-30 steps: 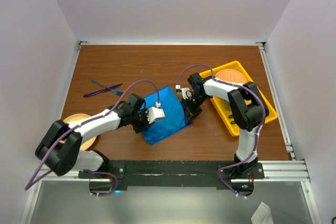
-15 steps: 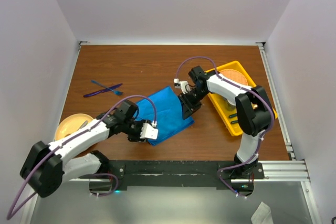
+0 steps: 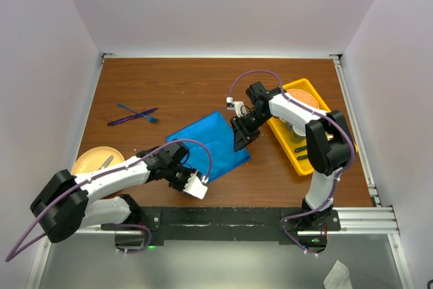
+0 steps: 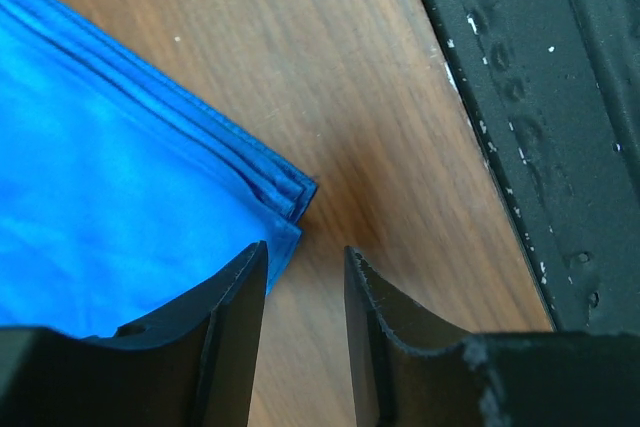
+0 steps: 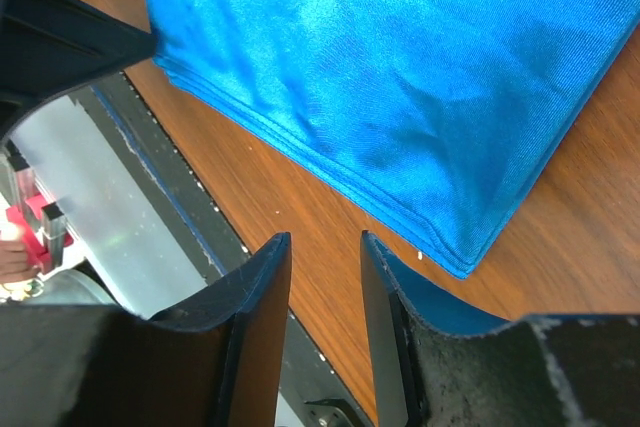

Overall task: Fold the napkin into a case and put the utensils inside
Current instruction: Pick up the top corner of the square folded napkin from the center of the board, then fold the top corner of the square-folded napkin at the center of the board.

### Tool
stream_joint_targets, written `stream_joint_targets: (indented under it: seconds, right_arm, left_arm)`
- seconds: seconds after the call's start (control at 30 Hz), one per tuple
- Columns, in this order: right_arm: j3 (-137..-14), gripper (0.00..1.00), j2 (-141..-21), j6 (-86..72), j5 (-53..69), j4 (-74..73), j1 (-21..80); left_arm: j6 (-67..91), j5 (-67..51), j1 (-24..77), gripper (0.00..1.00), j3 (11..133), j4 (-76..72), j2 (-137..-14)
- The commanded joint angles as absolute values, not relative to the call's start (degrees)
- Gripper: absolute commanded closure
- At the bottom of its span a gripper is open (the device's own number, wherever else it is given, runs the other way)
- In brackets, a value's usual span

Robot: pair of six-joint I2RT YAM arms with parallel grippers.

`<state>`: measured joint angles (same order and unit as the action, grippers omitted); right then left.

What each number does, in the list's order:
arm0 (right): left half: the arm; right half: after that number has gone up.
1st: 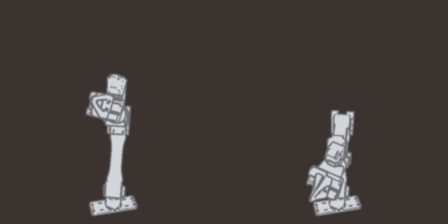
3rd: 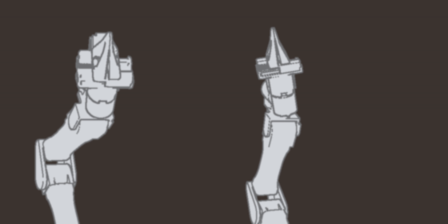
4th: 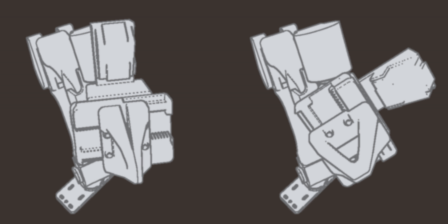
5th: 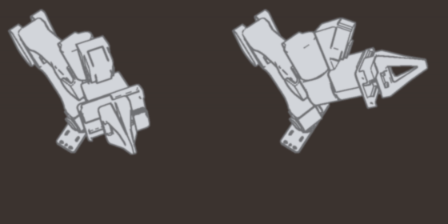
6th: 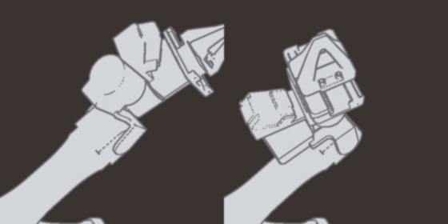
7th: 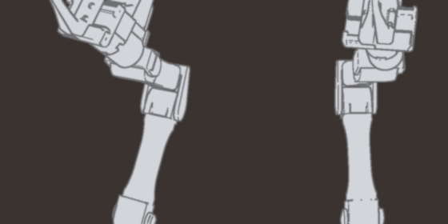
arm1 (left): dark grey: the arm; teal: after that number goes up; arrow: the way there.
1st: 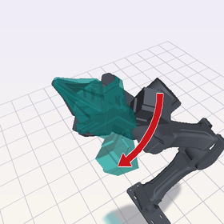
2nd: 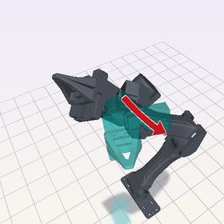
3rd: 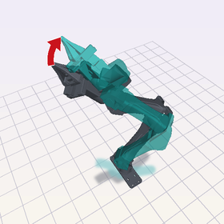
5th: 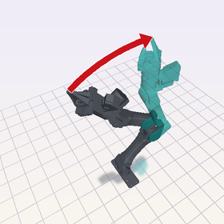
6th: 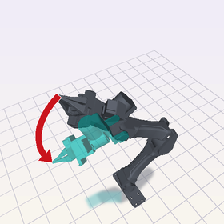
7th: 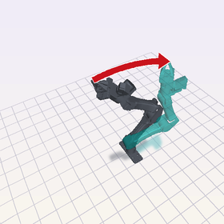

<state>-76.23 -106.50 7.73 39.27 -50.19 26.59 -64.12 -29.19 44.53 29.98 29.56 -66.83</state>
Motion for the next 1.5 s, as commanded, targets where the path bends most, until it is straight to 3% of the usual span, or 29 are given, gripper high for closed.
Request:
stream_joint_targets:
  seconds: [0.0,0.33,0.6,0.87,1.07,1.3,1.47]
  right_arm:
    - [-78.22,0.61,-106.43,7.21,41.92,-51.33,26.28]
    - [-78.4,0.6,-106.96,7.38,42.36,-52.03,25.93]
    - [-79.28,0.6,-107.4,7.47,42.63,-52.21,25.58]
    - [-80.94,0.57,-108.19,6.95,42.72,-51.59,25.14]
    - [-81.74,0.52,-107.84,4.84,42.45,-49.13,23.56]
    - [-83.14,0.54,-108.54,4.48,42.01,-48.6,21.01]
    - [-82.79,0.55,-108.55,4.83,41.93,-48.87,20.65]
  left_arm:
    - [-64.25,-29.0,45.7,0.6,29.18,24.44,-67.85]
    - [-64.16,-28.3,46.32,0.73,28.74,22.85,-67.68]
    - [-62.4,-27.42,46.32,1.0,31.02,24.35,-64.52]
    - [-58.28,-28.12,41.76,1.0,39.36,22.33,-68.01]
    - [-50.28,-29.44,35.34,1.0,50.26,14.95,-80.49]
    - [-45.44,-28.83,31.82,1.0,64.49,11.6,-96.48]
    - [-45.27,-27.86,30.41,1.0,67.06,9.5,-101.94]
